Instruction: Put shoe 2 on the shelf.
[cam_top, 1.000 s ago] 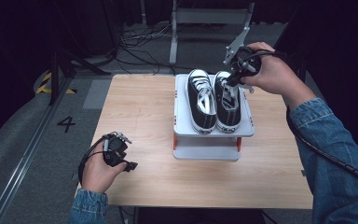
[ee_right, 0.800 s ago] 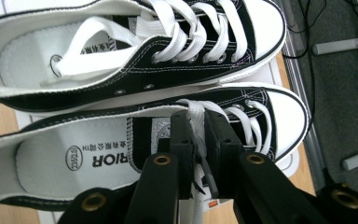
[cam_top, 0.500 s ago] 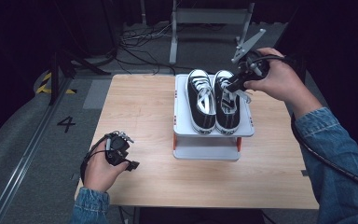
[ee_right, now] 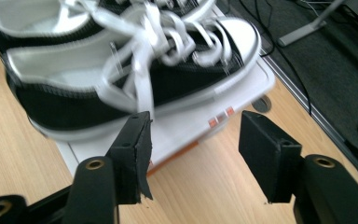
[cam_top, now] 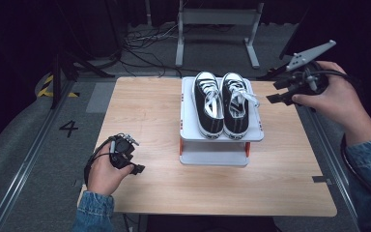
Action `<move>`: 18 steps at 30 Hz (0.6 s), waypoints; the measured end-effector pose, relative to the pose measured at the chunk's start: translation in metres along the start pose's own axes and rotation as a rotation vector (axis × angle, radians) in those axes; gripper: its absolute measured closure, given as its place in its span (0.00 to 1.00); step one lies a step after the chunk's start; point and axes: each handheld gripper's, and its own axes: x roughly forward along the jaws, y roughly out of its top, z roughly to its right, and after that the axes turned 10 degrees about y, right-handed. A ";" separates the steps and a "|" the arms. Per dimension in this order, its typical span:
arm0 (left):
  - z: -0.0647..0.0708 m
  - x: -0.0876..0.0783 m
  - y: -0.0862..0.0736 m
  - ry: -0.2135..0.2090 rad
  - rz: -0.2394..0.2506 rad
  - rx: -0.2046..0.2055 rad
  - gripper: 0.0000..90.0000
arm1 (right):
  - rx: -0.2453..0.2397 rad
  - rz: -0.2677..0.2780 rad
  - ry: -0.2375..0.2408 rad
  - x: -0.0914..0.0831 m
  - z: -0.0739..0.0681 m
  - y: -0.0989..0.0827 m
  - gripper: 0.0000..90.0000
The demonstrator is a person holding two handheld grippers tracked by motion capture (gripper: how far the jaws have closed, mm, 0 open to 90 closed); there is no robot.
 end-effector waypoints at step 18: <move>-0.010 -0.004 -0.006 0.123 0.085 -0.064 0.19 | 0.158 0.110 -0.081 0.017 -0.004 -0.146 0.31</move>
